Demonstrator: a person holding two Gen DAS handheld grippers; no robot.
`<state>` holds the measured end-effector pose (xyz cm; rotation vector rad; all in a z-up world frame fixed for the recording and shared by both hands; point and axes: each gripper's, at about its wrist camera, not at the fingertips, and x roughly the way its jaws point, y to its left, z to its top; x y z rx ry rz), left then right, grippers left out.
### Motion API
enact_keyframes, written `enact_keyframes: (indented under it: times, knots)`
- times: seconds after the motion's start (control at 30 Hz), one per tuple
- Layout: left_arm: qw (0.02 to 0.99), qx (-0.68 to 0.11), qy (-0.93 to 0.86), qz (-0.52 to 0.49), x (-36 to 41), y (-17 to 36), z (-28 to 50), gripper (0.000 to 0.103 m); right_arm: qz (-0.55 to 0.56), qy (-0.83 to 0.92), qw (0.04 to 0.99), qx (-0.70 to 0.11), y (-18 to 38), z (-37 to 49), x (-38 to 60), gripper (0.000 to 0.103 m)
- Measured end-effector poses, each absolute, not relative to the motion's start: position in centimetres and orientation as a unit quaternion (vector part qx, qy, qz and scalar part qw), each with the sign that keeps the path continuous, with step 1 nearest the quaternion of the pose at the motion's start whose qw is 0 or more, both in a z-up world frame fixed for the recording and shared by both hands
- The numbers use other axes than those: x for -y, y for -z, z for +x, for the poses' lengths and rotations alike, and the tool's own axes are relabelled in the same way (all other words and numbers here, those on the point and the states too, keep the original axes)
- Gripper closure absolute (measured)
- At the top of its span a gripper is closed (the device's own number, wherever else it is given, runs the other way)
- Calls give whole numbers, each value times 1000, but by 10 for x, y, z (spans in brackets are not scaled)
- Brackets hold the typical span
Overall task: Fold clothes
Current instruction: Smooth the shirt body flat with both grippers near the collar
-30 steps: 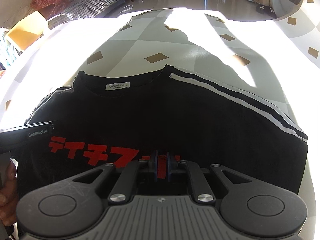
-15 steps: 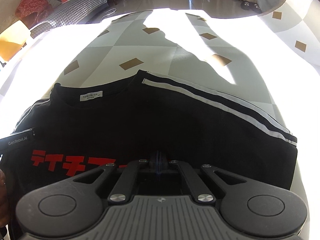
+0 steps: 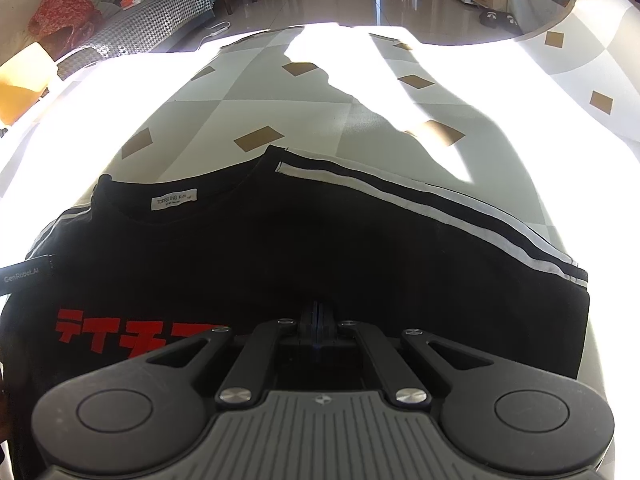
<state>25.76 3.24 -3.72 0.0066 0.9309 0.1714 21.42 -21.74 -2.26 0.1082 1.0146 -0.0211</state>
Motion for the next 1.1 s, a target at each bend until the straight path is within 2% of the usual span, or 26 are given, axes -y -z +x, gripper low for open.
enact_keyframes:
  times: [0.1, 0.17, 0.2, 0.27, 0.53, 0.63, 1.0, 1.1]
  knots:
    - [891, -448, -78, 2, -33, 35, 258, 34, 41, 11, 871, -489, 21, 214, 214, 103]
    - [890, -450, -74, 21, -29, 30, 254, 39, 34, 3, 870, -493, 17, 210, 210, 95]
    - [890, -450, -70, 30, -26, 28, 252, 43, 33, -5, 869, -494, 15, 206, 208, 88]
    - [890, -451, -55, 37, -22, 20, 242, 43, 29, -22, 868, -495, 10, 200, 203, 86]
    - [885, -463, -27, 37, -25, 4, 196, 38, 26, -36, 861, -507, 2, 172, 202, 80]
    - [882, -470, -25, 34, -28, 6, 180, 33, 32, -36, 857, -513, 2, 165, 207, 77]
    - [872, -486, -21, 59, -20, 22, 141, 29, 6, -38, 859, -511, -5, 152, 200, 74]
    - [872, -484, -24, 66, -21, 27, 141, 22, -5, -57, 858, -510, -8, 145, 190, 74]
